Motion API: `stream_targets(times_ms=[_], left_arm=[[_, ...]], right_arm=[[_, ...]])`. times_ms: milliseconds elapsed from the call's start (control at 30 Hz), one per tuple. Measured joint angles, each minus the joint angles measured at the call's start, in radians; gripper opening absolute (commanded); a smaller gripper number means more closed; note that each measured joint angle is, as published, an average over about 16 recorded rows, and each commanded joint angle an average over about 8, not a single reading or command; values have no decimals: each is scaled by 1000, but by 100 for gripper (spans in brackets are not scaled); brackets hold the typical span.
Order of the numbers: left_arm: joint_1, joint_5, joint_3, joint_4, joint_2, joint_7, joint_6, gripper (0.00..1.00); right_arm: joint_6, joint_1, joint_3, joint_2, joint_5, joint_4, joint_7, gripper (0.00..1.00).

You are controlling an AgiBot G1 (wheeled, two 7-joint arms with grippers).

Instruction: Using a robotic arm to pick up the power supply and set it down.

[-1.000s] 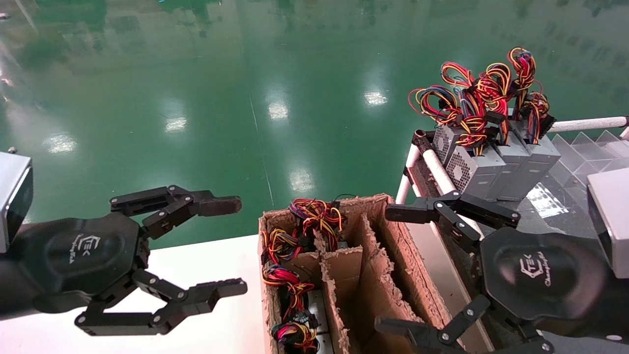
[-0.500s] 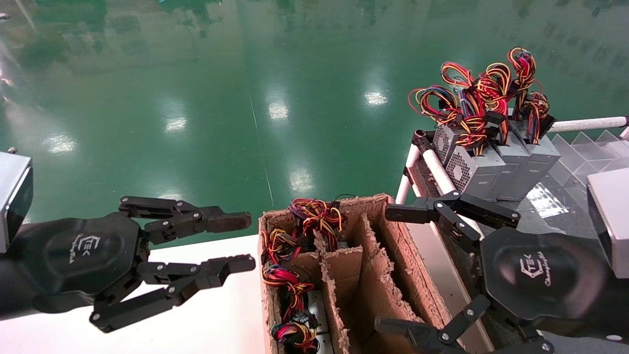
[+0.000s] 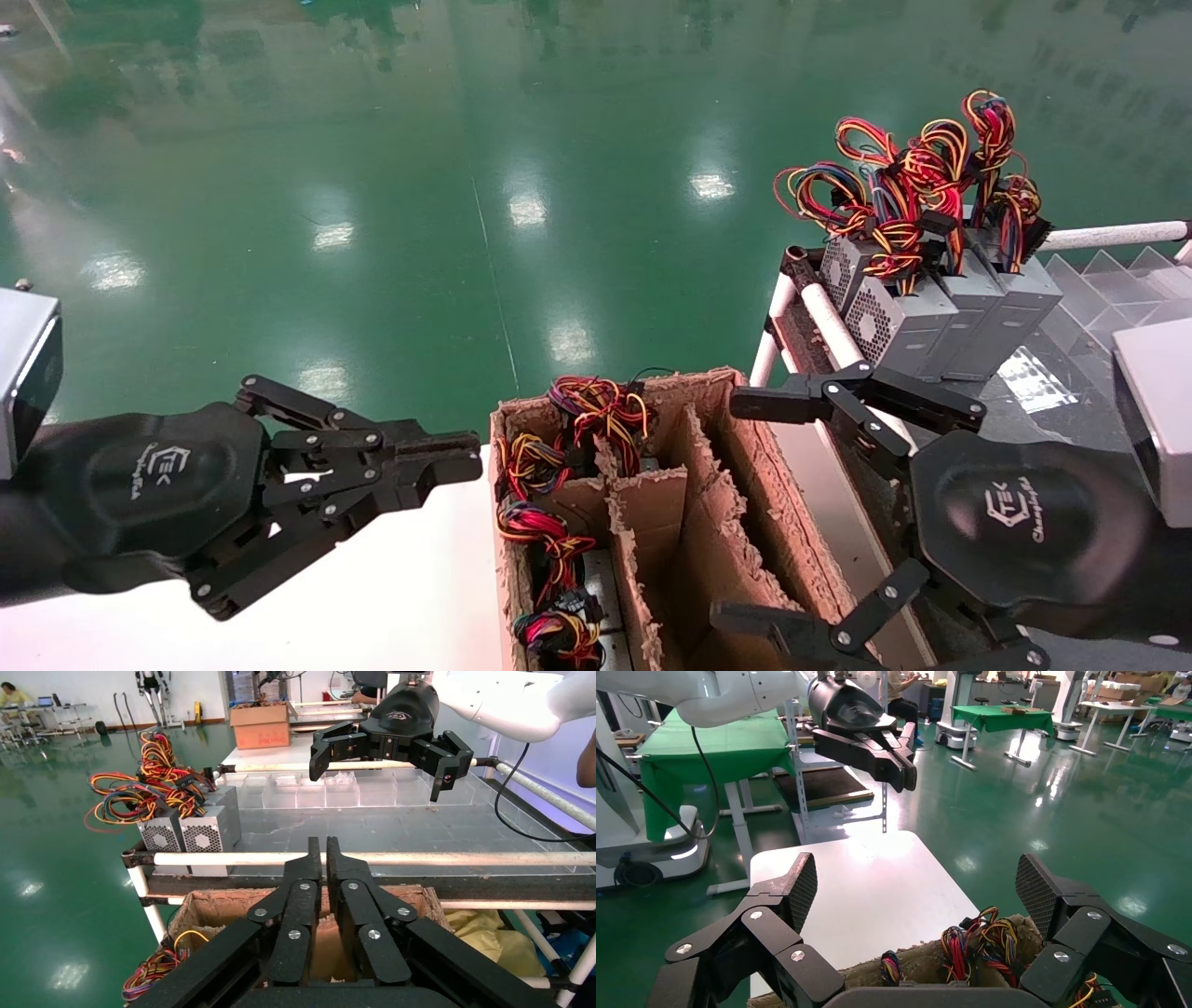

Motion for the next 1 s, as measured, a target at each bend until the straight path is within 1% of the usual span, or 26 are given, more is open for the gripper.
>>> stream_targets(times_ms=[167,200,700,867,1000], left_arm=[[0,0,0,0,0,0,0,93],[0,0,0,0,0,0,0,100],[0,0,0,0,0,0,0,100],[0,0,0,0,0,0,0,100],[0,0,0,0,0,0,0,100]], right_arm=[[0,0,0,0,0,0,0,100],[0,0,0,0,0,0,0,100],[10,-2,-3,7,-12,-6,8,100],[24,-3,-16,15,-41,-12,28,100],[35,1,-43,9,-85,-19,53,100]])
